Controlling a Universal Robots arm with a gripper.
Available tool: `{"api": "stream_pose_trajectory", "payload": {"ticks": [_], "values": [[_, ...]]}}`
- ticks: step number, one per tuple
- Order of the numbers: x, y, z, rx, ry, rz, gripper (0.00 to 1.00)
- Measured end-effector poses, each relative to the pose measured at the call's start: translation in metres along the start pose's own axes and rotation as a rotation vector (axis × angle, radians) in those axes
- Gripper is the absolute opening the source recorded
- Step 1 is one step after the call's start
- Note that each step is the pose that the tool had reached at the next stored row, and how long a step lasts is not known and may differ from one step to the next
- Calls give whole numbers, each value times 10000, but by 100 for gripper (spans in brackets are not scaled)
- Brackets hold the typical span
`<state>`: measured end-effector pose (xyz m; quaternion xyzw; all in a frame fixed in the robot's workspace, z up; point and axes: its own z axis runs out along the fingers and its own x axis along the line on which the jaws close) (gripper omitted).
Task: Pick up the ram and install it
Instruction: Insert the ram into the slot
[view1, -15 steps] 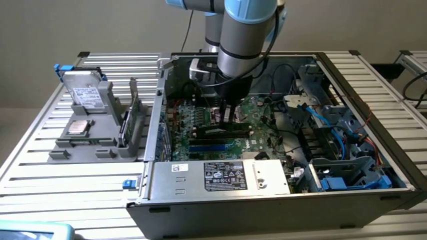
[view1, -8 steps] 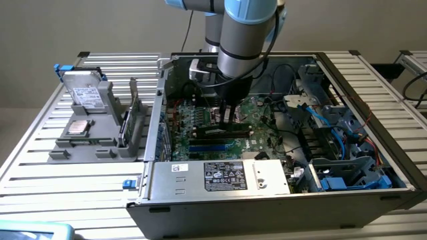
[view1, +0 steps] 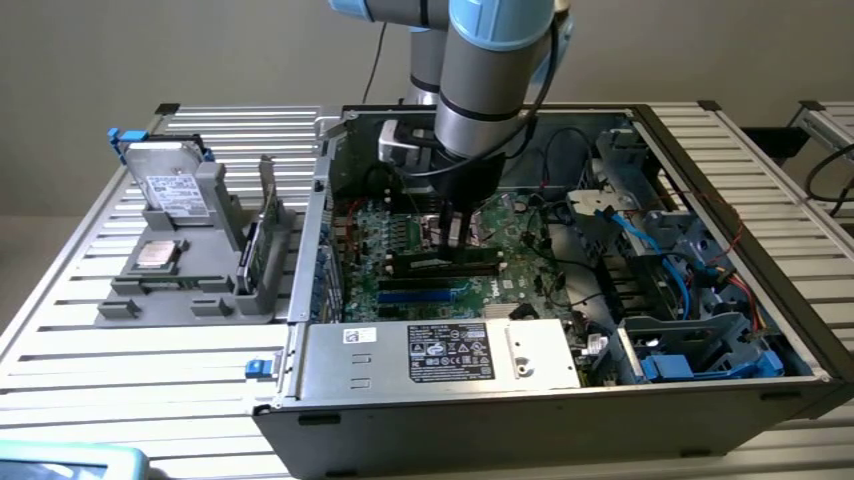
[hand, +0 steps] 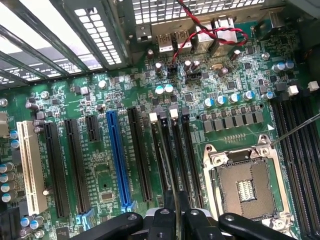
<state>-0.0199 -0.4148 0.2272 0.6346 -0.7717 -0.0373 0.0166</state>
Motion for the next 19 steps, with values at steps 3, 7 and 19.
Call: {"api": "stream_pose_trajectory", "payload": {"ticks": [3, 7, 19], "values": [[0, 0, 1, -6, 21, -290, 14], [0, 0, 2, -17, 48, -598, 14], [24, -6, 15, -109, 63, -611, 14]]}}
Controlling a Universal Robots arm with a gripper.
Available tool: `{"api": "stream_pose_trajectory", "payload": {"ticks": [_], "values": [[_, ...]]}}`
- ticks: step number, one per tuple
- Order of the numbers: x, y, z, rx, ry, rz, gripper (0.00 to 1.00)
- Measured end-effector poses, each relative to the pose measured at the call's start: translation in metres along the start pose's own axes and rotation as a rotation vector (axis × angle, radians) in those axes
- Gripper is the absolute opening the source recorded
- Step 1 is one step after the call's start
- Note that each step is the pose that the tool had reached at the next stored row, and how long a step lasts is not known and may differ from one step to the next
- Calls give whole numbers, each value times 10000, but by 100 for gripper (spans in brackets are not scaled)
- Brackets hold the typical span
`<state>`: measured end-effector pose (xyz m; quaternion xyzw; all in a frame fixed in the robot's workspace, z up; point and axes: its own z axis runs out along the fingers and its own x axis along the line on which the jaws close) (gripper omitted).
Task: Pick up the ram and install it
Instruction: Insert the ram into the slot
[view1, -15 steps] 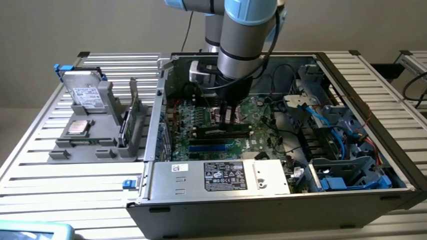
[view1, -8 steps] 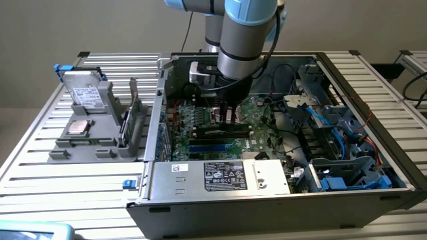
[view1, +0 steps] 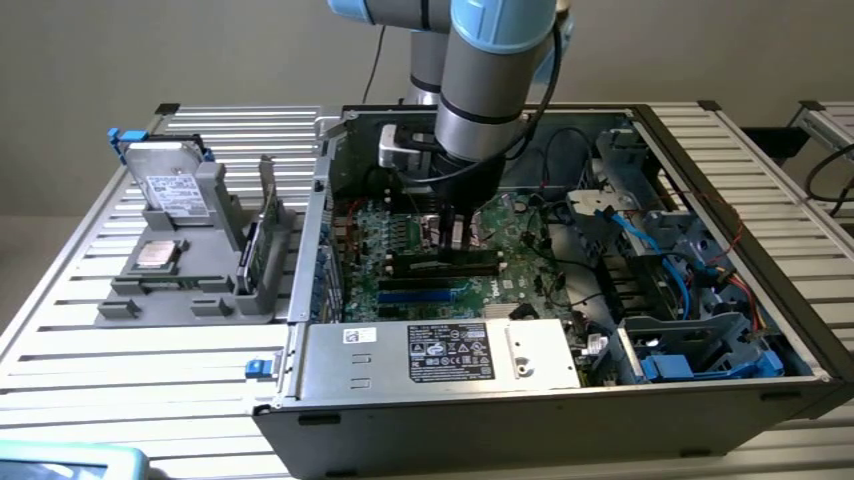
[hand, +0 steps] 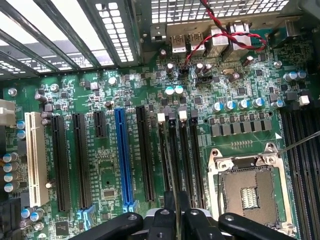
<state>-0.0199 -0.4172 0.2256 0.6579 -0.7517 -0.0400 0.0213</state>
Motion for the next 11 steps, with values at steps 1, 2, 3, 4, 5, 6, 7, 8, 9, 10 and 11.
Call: {"api": "stream_pose_trajectory", "payload": {"ticks": [1, 2, 3, 4, 5, 6, 7, 8, 9, 10, 11], "values": [[3, 0, 0, -11, 2, 1, 14], [5, -2, 0, -29, 4, 1, 14], [5, -3, 0, -57, 9, 2, 14], [5, -6, -1, -85, 15, 3, 14], [5, -13, -2, -118, 19, 5, 14], [4, -20, -2, -154, 22, 7, 14], [3, -26, -2, -187, 27, 8, 14], [4, -31, -2, -209, 27, 6, 14], [5, -35, -2, -230, 30, 8, 14], [5, -39, -1, -249, 33, 8, 14], [5, -41, -1, -263, 36, 9, 14]]}}
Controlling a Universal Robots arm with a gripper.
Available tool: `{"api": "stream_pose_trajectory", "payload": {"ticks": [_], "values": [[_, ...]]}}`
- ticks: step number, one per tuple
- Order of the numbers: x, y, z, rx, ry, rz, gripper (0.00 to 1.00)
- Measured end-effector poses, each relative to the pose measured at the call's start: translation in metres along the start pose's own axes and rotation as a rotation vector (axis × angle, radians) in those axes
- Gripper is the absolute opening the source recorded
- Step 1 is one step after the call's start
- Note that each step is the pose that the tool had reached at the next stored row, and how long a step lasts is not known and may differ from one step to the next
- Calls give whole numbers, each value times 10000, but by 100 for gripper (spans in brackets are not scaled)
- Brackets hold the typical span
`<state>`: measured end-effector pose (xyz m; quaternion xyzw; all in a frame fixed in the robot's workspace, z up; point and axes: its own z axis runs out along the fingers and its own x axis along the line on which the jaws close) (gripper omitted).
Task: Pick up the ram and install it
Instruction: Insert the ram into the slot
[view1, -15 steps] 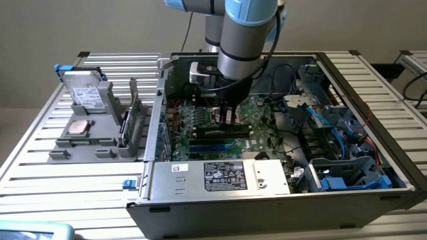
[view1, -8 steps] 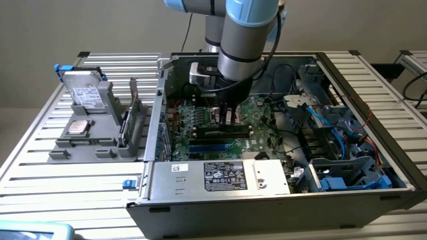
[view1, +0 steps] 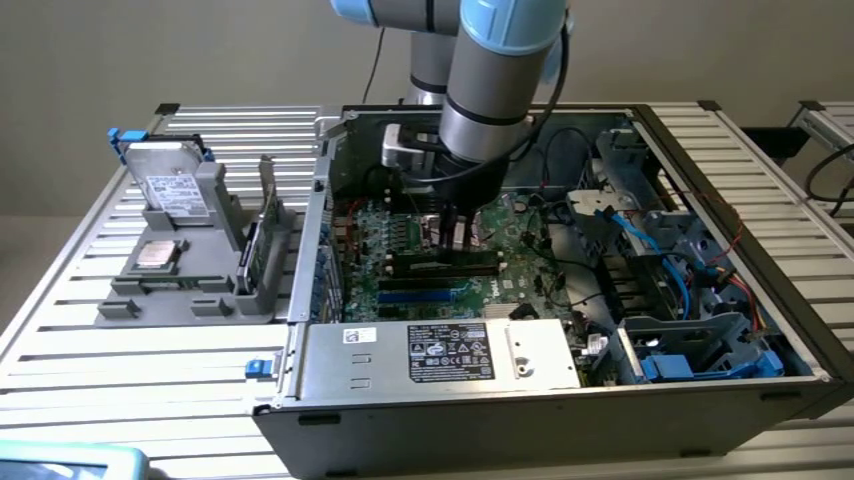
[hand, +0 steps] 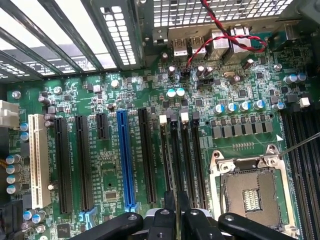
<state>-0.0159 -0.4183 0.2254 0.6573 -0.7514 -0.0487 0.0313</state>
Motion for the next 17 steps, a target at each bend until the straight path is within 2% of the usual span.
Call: {"api": "stream_pose_trajectory", "payload": {"ticks": [8, 17], "values": [[0, -13, 7, -65, 2, -9, 14], [-2, -29, 14, -93, 8, -198, 14]]}}
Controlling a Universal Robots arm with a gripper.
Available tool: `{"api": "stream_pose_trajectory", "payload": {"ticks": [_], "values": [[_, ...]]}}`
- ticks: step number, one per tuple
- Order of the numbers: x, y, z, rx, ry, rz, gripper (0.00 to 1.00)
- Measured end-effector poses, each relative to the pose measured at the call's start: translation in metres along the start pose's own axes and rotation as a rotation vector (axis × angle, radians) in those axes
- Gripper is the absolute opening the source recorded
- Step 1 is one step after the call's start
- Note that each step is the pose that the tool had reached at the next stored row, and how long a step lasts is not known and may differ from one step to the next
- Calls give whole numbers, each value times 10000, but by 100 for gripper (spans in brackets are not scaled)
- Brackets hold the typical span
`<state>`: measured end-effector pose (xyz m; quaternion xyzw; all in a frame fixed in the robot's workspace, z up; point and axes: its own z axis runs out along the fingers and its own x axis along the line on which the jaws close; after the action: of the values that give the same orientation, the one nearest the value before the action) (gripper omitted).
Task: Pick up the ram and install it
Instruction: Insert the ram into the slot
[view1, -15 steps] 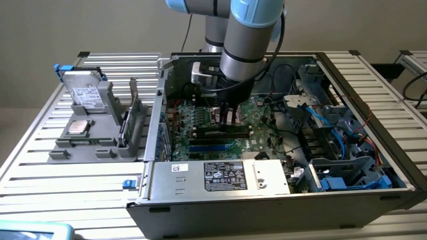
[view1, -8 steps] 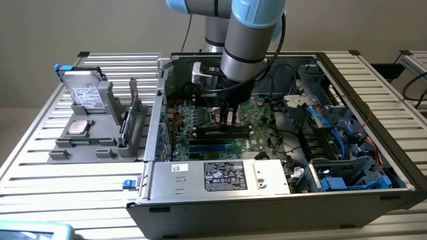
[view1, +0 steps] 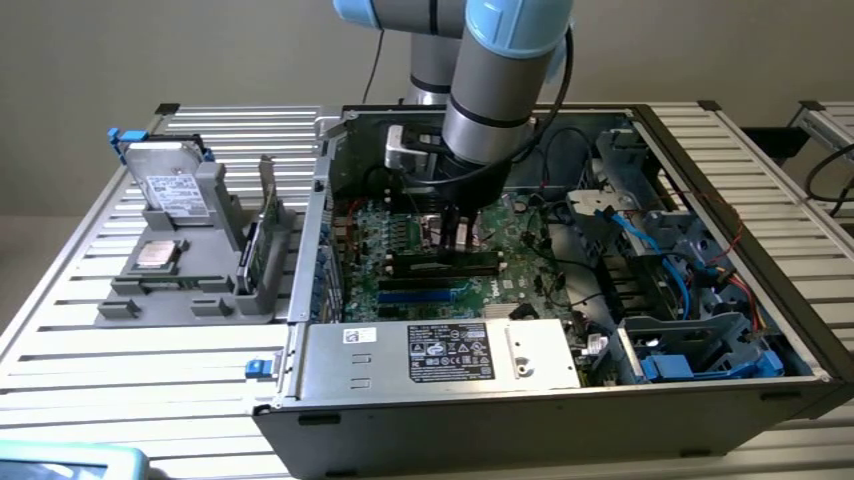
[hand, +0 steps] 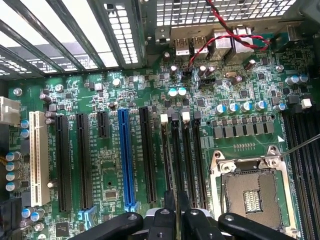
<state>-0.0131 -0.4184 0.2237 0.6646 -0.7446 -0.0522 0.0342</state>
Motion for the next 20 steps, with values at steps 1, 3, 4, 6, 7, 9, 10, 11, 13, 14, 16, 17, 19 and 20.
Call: {"api": "stream_pose_trajectory", "payload": {"ticks": [1, 3, 4, 6, 7, 9, 10, 11, 13, 14, 16, 17, 19, 20], "values": [[0, -1, 1, -1, 1, -34, 14], [0, -2, 2, -3, 2, -98, 14], [0, -3, 3, -6, 2, -127, 14], [1, -5, 6, -11, -5, -183, 14], [1, -6, 7, -15, -6, -211, 14], [2, -7, 8, -19, -3, -249, 14], [2, -7, 8, -20, -3, -255, 14], [2, -7, 9, -20, -10, -264, 14], [3, -8, 13, -21, -19, -282, 14], [3, -8, 15, -21, -18, -288, 14], [2, -8, 17, -24, -17, -296, 16], [3, -8, 18, -23, -17, -298, 16], [3, -9, 18, -22, -18, -299, 28], [3, -9, 18, -22, -18, -300, 34]]}}
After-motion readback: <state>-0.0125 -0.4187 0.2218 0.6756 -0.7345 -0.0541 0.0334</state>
